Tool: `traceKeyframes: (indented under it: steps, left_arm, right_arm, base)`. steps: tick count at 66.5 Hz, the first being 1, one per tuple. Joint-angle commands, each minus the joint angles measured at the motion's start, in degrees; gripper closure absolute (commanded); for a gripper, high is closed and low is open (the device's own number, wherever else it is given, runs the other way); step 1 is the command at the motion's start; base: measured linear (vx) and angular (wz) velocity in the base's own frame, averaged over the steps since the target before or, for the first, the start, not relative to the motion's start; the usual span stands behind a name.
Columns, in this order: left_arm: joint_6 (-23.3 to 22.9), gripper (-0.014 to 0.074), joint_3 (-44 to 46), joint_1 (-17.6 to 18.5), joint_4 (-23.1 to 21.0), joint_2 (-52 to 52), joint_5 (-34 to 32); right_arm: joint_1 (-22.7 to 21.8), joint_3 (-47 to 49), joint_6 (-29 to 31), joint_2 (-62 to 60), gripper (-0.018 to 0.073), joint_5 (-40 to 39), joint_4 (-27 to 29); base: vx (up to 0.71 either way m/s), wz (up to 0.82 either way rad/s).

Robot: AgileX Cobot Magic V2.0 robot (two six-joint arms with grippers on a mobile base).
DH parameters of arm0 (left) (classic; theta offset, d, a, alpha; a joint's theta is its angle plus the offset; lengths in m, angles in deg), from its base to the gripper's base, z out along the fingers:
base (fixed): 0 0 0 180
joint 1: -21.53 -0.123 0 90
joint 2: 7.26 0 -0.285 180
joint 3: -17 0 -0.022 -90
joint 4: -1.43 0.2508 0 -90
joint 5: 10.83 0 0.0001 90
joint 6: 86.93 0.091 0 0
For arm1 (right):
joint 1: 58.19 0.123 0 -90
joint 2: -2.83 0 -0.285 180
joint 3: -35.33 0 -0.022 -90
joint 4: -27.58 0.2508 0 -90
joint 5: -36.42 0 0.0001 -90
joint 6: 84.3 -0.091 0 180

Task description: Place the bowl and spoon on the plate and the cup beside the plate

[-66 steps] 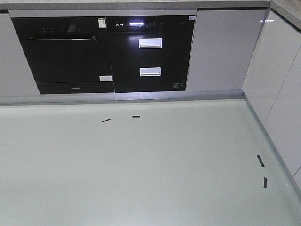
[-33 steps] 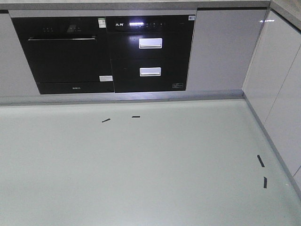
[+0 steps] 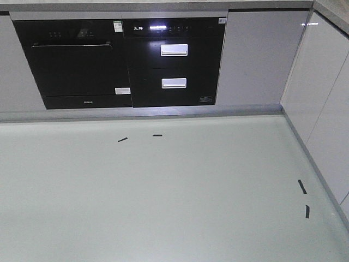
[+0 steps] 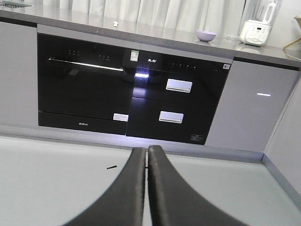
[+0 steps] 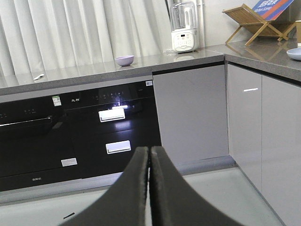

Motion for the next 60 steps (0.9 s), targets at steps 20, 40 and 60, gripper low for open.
traceKeyframes:
  steps: [20,40,60]
  left_arm:
    - [-0.5,0.0603,-1.5,0.0,0.0,-0.9,-4.1]
    - [-0.5,0.0603,-1.5,0.0,0.0,-0.9,-4.1]
    - [-0.5,0.0603,-1.5,0.0,0.0,-0.9,-4.1]
  right_arm:
    - [-0.4,-0.4,0.4,-0.5,0.0564,-4.1,-0.5]
    - [-0.4,-0.4,0.4,-0.5,0.0564,-4.1,-0.5]
    - [-0.4,-0.4,0.4,-0.5,0.0564,-4.1,-0.5]
  base:
    - [0.03,0.01]
    - [0.07,-0.02]
    - [0.1,0.01]
